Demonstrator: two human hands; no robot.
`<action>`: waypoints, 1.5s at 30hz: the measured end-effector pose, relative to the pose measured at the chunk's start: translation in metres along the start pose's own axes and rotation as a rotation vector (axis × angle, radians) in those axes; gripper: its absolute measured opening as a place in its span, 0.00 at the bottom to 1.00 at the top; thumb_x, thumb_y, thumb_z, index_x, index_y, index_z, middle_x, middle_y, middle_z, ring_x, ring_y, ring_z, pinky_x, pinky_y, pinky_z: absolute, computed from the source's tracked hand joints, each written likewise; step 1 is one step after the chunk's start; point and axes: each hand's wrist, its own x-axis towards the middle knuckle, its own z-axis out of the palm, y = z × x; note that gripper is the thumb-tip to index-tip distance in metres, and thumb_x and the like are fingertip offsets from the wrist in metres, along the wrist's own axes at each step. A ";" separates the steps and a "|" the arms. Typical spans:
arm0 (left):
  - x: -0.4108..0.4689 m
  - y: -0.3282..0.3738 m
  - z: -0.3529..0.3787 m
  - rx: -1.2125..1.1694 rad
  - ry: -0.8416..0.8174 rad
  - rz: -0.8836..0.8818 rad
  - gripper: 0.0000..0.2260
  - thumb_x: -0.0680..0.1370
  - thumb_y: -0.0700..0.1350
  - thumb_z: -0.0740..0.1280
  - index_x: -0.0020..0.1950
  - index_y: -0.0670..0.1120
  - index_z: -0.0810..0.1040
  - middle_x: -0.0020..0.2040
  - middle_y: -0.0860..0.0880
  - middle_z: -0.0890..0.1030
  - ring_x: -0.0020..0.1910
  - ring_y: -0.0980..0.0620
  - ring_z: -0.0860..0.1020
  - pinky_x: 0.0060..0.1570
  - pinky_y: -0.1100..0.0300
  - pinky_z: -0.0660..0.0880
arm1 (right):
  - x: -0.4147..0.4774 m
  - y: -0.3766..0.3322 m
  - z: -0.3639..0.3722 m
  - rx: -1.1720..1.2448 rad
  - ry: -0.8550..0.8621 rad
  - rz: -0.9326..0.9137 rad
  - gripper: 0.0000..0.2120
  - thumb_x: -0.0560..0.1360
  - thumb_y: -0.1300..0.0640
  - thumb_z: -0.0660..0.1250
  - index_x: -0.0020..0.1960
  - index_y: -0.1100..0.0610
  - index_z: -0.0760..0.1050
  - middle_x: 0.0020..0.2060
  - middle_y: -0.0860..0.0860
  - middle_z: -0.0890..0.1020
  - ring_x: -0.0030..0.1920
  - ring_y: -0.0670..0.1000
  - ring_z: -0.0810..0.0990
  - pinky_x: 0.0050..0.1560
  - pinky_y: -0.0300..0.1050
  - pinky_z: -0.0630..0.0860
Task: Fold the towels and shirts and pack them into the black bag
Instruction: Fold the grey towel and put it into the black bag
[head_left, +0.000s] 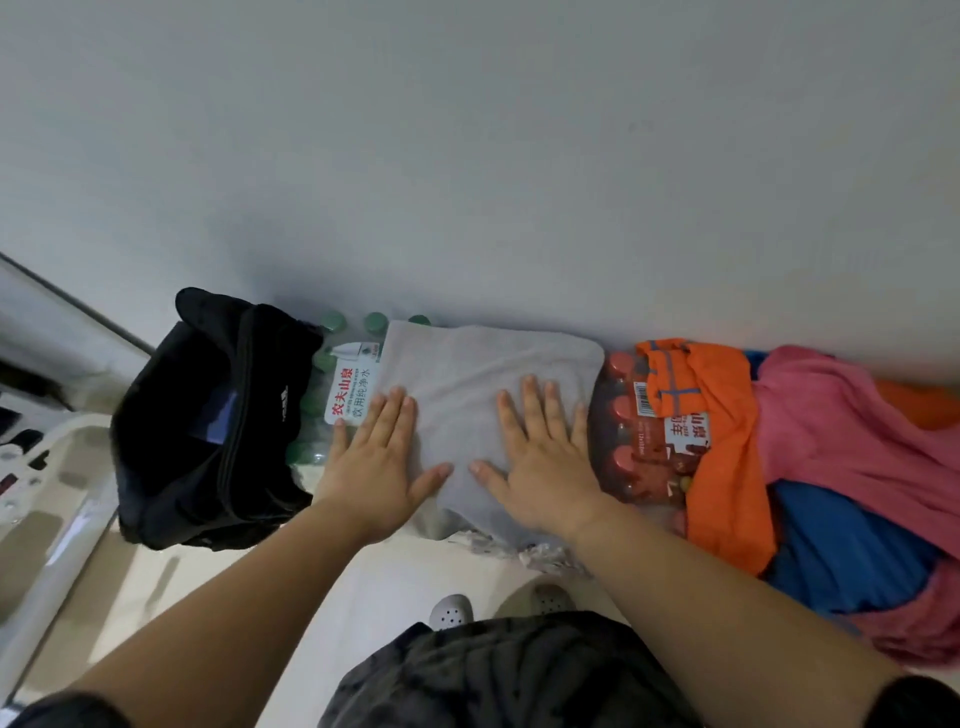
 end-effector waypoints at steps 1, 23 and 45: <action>-0.002 -0.004 0.002 0.005 0.009 0.010 0.44 0.74 0.75 0.38 0.81 0.48 0.36 0.80 0.52 0.34 0.79 0.52 0.35 0.77 0.40 0.43 | -0.002 -0.005 0.003 -0.005 -0.002 0.023 0.43 0.76 0.27 0.44 0.79 0.48 0.30 0.77 0.53 0.26 0.75 0.56 0.23 0.74 0.65 0.30; -0.020 -0.051 -0.022 -0.156 0.331 0.275 0.22 0.76 0.57 0.55 0.63 0.47 0.76 0.54 0.47 0.77 0.52 0.41 0.75 0.48 0.47 0.76 | -0.035 0.004 -0.021 0.315 0.440 0.215 0.25 0.79 0.43 0.57 0.67 0.57 0.76 0.62 0.56 0.79 0.63 0.57 0.75 0.65 0.52 0.70; 0.032 -0.068 -0.070 -0.677 0.222 0.080 0.06 0.74 0.39 0.69 0.40 0.50 0.78 0.35 0.49 0.80 0.35 0.49 0.76 0.35 0.60 0.70 | -0.030 0.041 -0.050 0.719 0.461 0.248 0.09 0.74 0.62 0.74 0.51 0.52 0.80 0.36 0.48 0.75 0.35 0.46 0.73 0.40 0.43 0.74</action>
